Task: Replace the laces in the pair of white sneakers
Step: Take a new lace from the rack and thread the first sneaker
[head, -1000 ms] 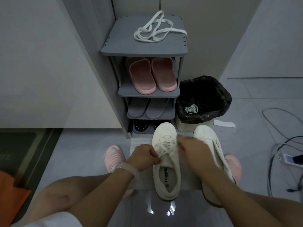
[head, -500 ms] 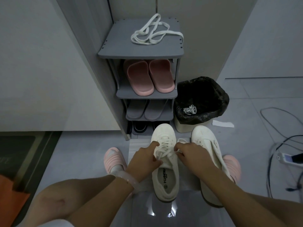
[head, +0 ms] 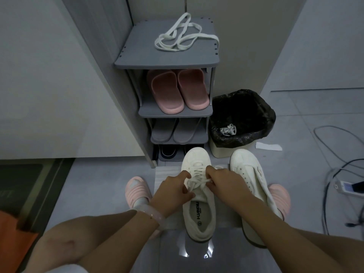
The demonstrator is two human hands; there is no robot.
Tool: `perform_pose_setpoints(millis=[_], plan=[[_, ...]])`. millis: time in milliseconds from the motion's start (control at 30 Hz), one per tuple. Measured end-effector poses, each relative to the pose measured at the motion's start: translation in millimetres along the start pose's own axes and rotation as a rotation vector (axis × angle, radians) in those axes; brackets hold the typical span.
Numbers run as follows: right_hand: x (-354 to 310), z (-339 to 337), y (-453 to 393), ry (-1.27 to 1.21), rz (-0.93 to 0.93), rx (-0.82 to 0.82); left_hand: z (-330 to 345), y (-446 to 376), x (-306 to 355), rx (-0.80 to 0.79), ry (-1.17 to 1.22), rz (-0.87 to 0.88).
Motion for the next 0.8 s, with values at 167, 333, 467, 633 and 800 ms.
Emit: perform_pose_setpoints(millis=[167,333,467,633,800], plan=[[2.6,-4.9,5.3,-0.1,-0.043,-0.101,0.8,-2.4,-5.4,-0.017,0.038,-0.041],[20.7,-25.4,13.1,-0.061,0.023,-0.056,4.7,-2.4,-12.5,-0.032,0.069,-0.094],[23.8,-27.8,17.2,-0.08,0.039,-0.065,5.3,-2.0,-11.6,-0.025,0.059,-0.093],[24.3,-29.4,16.5,-0.095,0.073,-0.058,3.5,-0.5,-10.7,-0.017,0.045,-0.069],[25.7,-25.2,20.5,-0.136,0.109,-0.087,4.2,0.3,-3.4,0.002,-0.079,-0.038]])
Point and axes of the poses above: each hand's wrist, its own y-axis away from the middle knuckle, its own z-axis out of the palm, x = y × z, the point moved 9 cm from there along -y, towards the middle knuckle, and after that the axes turned 5 degrees about -y, right-handed, at the moved point
